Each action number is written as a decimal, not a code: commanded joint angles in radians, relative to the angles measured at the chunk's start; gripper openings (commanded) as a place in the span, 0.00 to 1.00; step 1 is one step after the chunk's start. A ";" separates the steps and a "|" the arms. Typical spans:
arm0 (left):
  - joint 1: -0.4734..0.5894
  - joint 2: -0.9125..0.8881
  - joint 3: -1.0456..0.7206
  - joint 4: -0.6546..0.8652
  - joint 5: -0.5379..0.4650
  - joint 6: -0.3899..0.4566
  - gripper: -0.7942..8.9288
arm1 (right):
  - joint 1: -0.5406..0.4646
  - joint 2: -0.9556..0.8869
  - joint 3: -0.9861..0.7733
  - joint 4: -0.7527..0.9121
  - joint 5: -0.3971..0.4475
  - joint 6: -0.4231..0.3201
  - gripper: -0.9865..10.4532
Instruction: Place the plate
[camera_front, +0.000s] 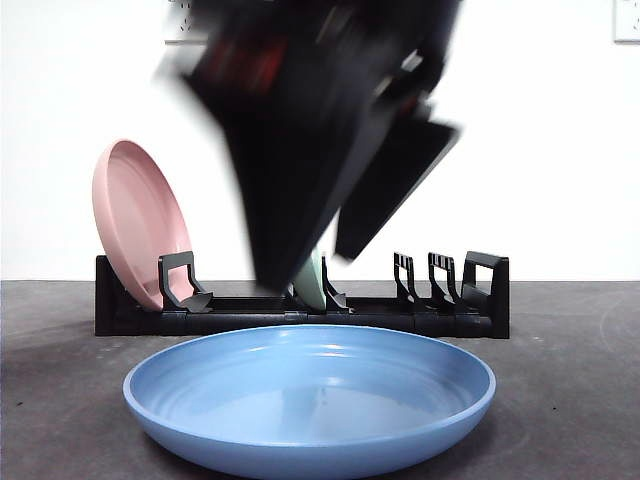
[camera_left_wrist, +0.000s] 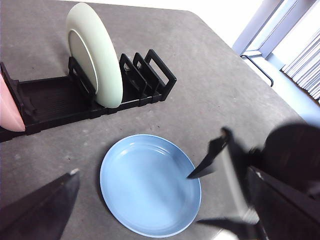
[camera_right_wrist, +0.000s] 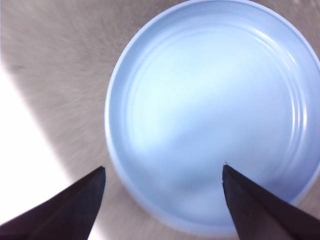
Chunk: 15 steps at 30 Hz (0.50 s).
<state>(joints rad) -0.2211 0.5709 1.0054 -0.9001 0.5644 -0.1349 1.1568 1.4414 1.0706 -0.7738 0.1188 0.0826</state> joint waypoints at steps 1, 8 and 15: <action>-0.003 0.018 0.020 0.010 0.004 0.030 0.63 | -0.087 -0.092 0.019 -0.042 -0.113 -0.011 0.41; -0.004 0.069 0.020 0.009 0.004 0.021 0.62 | -0.354 -0.282 0.019 -0.073 -0.344 -0.016 0.41; -0.010 0.185 0.023 0.035 -0.013 -0.005 0.62 | -0.627 -0.430 0.013 -0.118 -0.533 -0.050 0.41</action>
<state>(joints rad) -0.2260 0.7380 1.0065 -0.8795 0.5526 -0.1276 0.5400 1.0061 1.0706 -0.8894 -0.4068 0.0559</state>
